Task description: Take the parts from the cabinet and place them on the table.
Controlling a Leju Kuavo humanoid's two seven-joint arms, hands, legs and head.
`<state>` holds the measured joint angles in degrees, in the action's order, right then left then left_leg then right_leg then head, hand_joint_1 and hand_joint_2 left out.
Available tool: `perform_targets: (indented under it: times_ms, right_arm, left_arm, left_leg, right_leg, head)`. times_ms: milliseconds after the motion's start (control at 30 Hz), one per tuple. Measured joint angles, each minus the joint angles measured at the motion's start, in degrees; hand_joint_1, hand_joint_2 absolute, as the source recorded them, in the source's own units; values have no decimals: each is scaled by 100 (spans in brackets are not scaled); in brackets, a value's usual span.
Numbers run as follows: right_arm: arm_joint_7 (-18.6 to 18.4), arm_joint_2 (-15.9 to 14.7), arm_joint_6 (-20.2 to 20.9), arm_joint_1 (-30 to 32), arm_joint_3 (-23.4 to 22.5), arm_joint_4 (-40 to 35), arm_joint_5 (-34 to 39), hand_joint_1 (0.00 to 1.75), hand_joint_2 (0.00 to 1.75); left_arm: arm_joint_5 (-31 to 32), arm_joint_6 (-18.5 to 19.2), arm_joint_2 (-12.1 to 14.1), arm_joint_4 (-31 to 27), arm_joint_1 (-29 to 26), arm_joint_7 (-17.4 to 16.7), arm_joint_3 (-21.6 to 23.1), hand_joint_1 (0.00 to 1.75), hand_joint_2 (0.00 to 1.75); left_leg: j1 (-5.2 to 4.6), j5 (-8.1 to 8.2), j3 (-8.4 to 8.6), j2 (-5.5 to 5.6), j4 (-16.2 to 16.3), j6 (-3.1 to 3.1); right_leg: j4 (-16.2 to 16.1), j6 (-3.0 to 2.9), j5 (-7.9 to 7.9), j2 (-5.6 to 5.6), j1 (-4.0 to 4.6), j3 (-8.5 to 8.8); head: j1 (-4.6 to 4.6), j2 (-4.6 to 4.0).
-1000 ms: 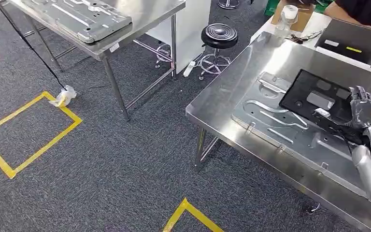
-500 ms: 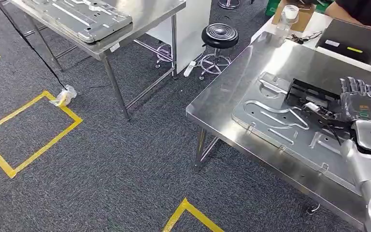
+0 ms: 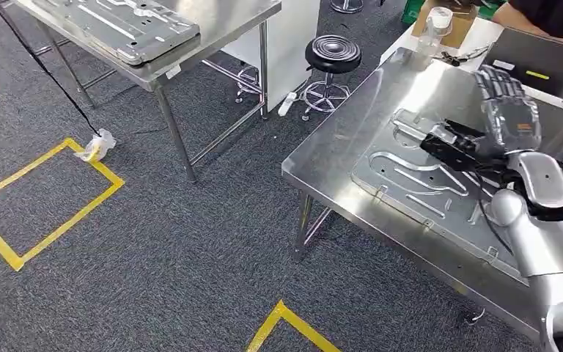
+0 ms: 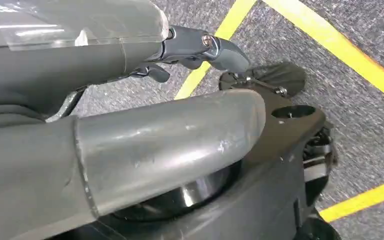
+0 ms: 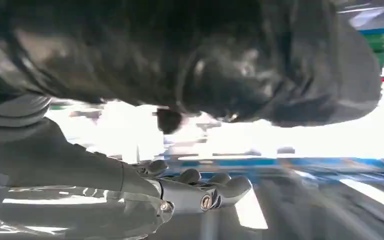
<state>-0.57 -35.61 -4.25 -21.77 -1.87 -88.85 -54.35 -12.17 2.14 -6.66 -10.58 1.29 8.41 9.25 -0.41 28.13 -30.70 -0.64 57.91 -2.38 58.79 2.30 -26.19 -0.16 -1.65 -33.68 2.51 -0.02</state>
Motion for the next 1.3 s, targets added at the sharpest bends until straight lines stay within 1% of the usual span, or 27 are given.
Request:
perform_targets:
  times_ms: [67, 133, 267, 433, 533, 567, 600, 633, 667, 700, 733, 767, 800, 833, 867, 900, 933, 967, 1033, 1067, 1100, 1133, 1167, 1200, 1233, 1267, 1300]
  right_arm:
    - [11, 83, 306, -99, 387, -493, 242, 0, 0]
    - [4, 158, 428, -154, 824, -912, 329, 0, 0]
    - [103, 274, 347, -286, 1390, -1432, 390, 0, 0]
    - [131, 383, 119, -282, 2102, -1943, 119, 0, 0]
    - [144, 464, -117, -131, 2575, -2162, -247, 0, 0]
    - [144, 492, -217, -55, 2750, -2218, -411, 0, 0]
    - [144, 507, -270, 4, 2843, -2236, -482, 0, 0]
    - [122, 536, -355, 43, 2983, -2266, -561, 0, 0]
    - [109, 549, -419, 72, 3068, -2275, -613, 0, 0]
    - [109, 566, -509, 143, 3182, -2284, -693, 0, 175]
    - [109, 590, -603, 235, 3309, -2299, -776, 0, 175]
    - [111, 615, -696, 335, 3451, -2312, -849, 0, 175]
    - [120, 643, -784, 416, 3582, -2328, -911, 0, 175]
    - [133, 686, -920, 513, 3716, -2358, -974, 0, 175]
    - [131, 730, -1054, 595, 3830, -2378, -1011, 0, 175]
    - [133, 776, -1173, 673, 3947, -2378, -1040, 0, 175]
    - [131, 831, -1259, 758, 4064, -2371, -1035, 0, 175]
    - [135, 862, -1339, 851, 4157, -2367, -969, 0, 175]
    - [244, 1053, -1376, 1077, 4370, -2280, -587, 0, 175]
    - [312, 1158, -1386, 1176, 4447, -2188, -332, 0, 175]
    - [369, 1280, -1417, 1287, 4492, -2077, -177, 0, 175]
    - [437, 1382, -1492, 1393, 4528, -1940, -112, 0, 175]
    - [509, 1467, -1553, 1480, 4561, -1774, -91, 0, 175]
    - [558, 1526, -1592, 1541, 4589, -1669, -75, 0, 175]
    - [571, 1565, -1614, 1591, 4607, -1610, -60, 0, 175]
    - [605, 1640, -1616, 1649, 4644, -1479, 21, 0, 175]
    - [627, 1709, -1577, 1731, 4646, -1340, 175, 0, 175]
  left_arm:
    - [7, -7, -20, 0, 3, 55, 0, 0, 0]
    - [9, -9, -53, 0, 12, 83, 0, 0, 0]
    - [15, -18, -83, 0, 1, 107, -2, 0, 0]
    - [33, -79, -147, 0, 10, 118, -2, 0, 0]
    - [41, -101, -173, 0, 11, 77, -2, 0, 0]
    - [42, -101, -192, 0, 14, 64, -4, 0, 0]
    - [44, -101, -201, 0, 13, 57, -7, 0, 0]
    - [48, -101, -206, 0, 15, 51, -7, 0, 0]
    - [55, -101, -212, 0, 12, 48, -7, 0, 0]
    - [68, -101, -219, 0, 9, 38, -9, 0, 0]
    - [76, -105, -221, 0, 6, 31, -9, 0, 0]
    - [90, -120, -223, 0, 4, 24, -9, 0, 0]
    - [94, -136, -232, 0, 3, 11, -11, 0, 0]
    - [109, -177, -254, 0, 5, -4, -11, 0, 0]
    - [127, -217, -271, 0, 8, -17, -13, 0, 0]
    - [131, -241, -287, 0, 10, -26, -13, 0, 0]
    - [136, -247, -295, 0, 22, -46, -15, 0, 0]
    - [140, -256, -297, 0, 24, -57, -17, 0, 0]
    - [146, -286, -302, 0, 11, -59, -20, 0, 0]
    - [144, -291, -300, 0, 14, -63, -22, 0, 0]
    - [144, -291, -300, 0, 12, -67, -28, 0, 0]
    - [149, -297, -297, 0, 28, -81, -33, 0, 0]
    - [144, -297, -297, 0, 26, -87, -37, 0, 0]
    - [144, -299, -293, 0, 26, -87, -42, 0, 0]
    - [144, -299, -289, 0, 25, -87, -42, 0, 0]
    - [144, -299, -286, 0, 27, -87, -44, 0, 0]
    - [142, -297, -280, 0, 25, -87, -50, 0, 0]
  left_leg:
    - [1, -2, 5, -3, 1, 3]
    - [2, -12, 28, 4, 1, 13]
    - [-3, -10, 3, 16, 32, 15]
    - [-9, 0, -27, 16, 77, 0]
    - [-8, -16, -42, 16, 69, -40]
    - [47, -73, -2, 10, -30, -94]
    - [62, -109, 17, 21, -66, -107]
    - [64, -132, 4, 32, -84, -130]
    - [62, -135, -11, 37, -84, -133]
    - [56, -135, -21, 54, -80, -133]
    - [55, -136, -27, 87, -77, -132]
    - [57, -138, -26, 129, -73, -129]
    - [60, -134, -22, 181, -64, -123]
    - [65, -125, -15, 241, -48, -109]
    - [72, -108, -3, 308, -24, -83]
    - [91, -85, -13, 353, -2, -47]
    - [55, -86, -67, 408, 43, 4]
    - [97, -103, -104, 469, 28, 41]
    - [134, -121, -106, 574, 6, 131]
    - [111, -119, -102, 639, -17, 187]
    - [118, -44, -127, 501, 90, 198]
    - [91, 108, -238, 303, 325, 199]
    - [90, 339, -464, 199, 754, 210]
    - [91, 526, -677, 164, 1166, 219]
    - [92, 655, -861, 155, 1518, 227]
    - [92, 707, -1004, 152, 1786, 234]
    - [94, 582, -982, 142, 1726, 235]
  right_leg:
    - [0, 0, 0, 1, 2, -4]
    - [0, 0, 0, -13, 4, -4]
    - [-3, 7, 12, -24, -3, -9]
    - [-6, 34, 29, -26, -7, -14]
    - [-61, 92, 68, -24, -3, 8]
    - [-67, 114, 60, -15, 7, 16]
    - [1, 117, -9, -14, -14, -3]
    - [321, 128, -259, -11, -7, -165]
    - [744, 145, -492, -9, -10, -361]
    - [1226, 159, -698, -9, -13, -576]
    - [1577, 165, -800, -8, -13, -735]
    - [1687, 164, -763, -8, -15, -781]
    - [1502, 161, -592, -7, -23, -693]
    - [1062, 151, -320, 4, -30, -467]
    - [472, 137, -34, 66, -36, -164]
    - [49, 89, -23, 290, -52, 59]
    - [-14, 62, -56, 496, -44, 76]
    - [9, 28, -70, 449, -26, 53]
    - [-3, -49, -86, 353, 17, 65]
    - [-60, -108, -69, 279, -6, 103]
    - [-114, -156, -48, 186, -30, 153]
    - [-144, -214, -52, 139, -15, 183]
    - [-143, -251, -60, 54, 5, 181]
    - [-136, -268, -71, -15, 25, 180]
    - [-134, -279, -78, -82, 40, 181]
    - [-128, -288, -85, -158, 55, 181]
    - [-125, -292, -96, -232, 65, 188]
  head:
    - [0, 0]
    - [0, 0]
    - [2, 0]
    - [0, 0]
    - [0, 0]
    - [0, 0]
    - [2, 0]
    - [2, 0]
    - [2, 0]
    - [2, 0]
    - [2, 0]
    - [4, 0]
    - [2, 0]
    - [2, 0]
    - [4, 0]
    - [0, 0]
    - [2, 0]
    - [0, 0]
    - [0, 0]
    - [-2, 0]
    - [0, 0]
    - [-9, 0]
    - [-9, 0]
    - [-11, 0]
    - [-7, 0]
    - [-9, 0]
    - [-9, 0]
